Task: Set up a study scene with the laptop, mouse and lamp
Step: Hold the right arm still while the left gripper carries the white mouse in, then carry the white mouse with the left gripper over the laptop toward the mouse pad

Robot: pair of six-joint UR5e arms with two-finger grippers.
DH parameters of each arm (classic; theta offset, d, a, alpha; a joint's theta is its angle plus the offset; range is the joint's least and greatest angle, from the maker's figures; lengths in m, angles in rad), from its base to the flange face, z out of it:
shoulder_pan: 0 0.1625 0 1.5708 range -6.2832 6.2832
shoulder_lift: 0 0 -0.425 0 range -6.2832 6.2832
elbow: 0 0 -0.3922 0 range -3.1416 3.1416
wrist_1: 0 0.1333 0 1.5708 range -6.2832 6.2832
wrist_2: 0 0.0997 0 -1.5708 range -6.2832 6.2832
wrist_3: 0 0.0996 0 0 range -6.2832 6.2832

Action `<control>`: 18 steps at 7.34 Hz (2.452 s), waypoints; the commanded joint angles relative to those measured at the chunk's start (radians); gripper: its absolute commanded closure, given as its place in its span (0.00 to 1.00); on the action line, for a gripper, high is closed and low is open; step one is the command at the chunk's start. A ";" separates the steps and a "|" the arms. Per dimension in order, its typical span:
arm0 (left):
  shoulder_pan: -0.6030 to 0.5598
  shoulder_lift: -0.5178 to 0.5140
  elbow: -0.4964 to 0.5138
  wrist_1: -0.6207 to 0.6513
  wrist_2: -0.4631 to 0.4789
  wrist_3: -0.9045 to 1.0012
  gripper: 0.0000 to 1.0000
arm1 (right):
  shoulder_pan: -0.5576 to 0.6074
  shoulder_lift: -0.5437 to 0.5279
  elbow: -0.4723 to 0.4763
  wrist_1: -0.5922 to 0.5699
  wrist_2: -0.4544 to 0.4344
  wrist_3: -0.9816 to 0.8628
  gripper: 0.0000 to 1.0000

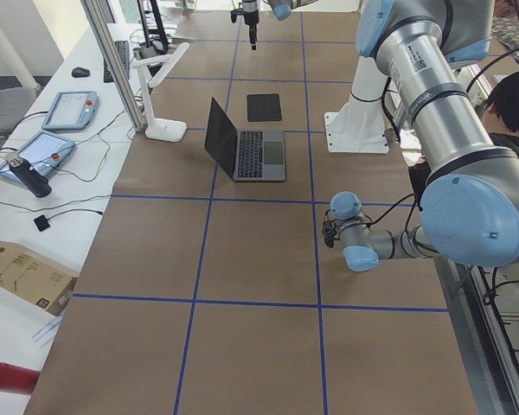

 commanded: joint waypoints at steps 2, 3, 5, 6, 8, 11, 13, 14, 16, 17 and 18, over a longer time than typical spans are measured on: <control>-0.138 -0.204 -0.046 0.167 -0.015 -0.047 0.73 | -0.002 0.008 -0.009 0.000 0.000 0.001 0.01; -0.189 -0.347 -0.084 0.401 -0.033 -0.045 0.75 | -0.003 0.008 -0.010 0.001 -0.001 0.001 0.01; -0.292 -0.625 -0.112 0.762 -0.079 -0.035 0.77 | -0.006 0.011 -0.031 0.004 0.000 -0.001 0.01; -0.318 -0.763 -0.106 0.900 -0.080 -0.035 0.77 | -0.008 0.012 -0.044 0.006 0.000 -0.002 0.01; -0.332 -1.101 -0.016 1.189 -0.067 -0.030 0.77 | -0.006 0.038 -0.076 0.007 0.002 -0.004 0.01; -0.306 -1.490 0.346 1.193 0.020 -0.036 0.77 | 0.004 0.024 -0.064 0.010 0.004 -0.002 0.01; -0.281 -1.674 0.561 1.182 0.046 -0.032 0.77 | 0.026 0.015 -0.064 0.010 0.002 -0.004 0.01; -0.258 -1.725 0.621 1.169 0.084 -0.030 0.77 | 0.029 0.015 -0.064 0.010 0.000 -0.004 0.01; -0.218 -1.842 0.771 1.138 0.139 0.003 0.77 | 0.029 0.017 -0.064 0.010 -0.001 -0.004 0.01; -0.209 -1.861 0.802 1.136 0.150 0.034 0.77 | 0.029 0.017 -0.065 0.010 -0.001 -0.004 0.01; -0.198 -1.861 0.827 1.114 0.191 0.077 0.77 | 0.030 0.017 -0.064 0.010 -0.001 -0.004 0.01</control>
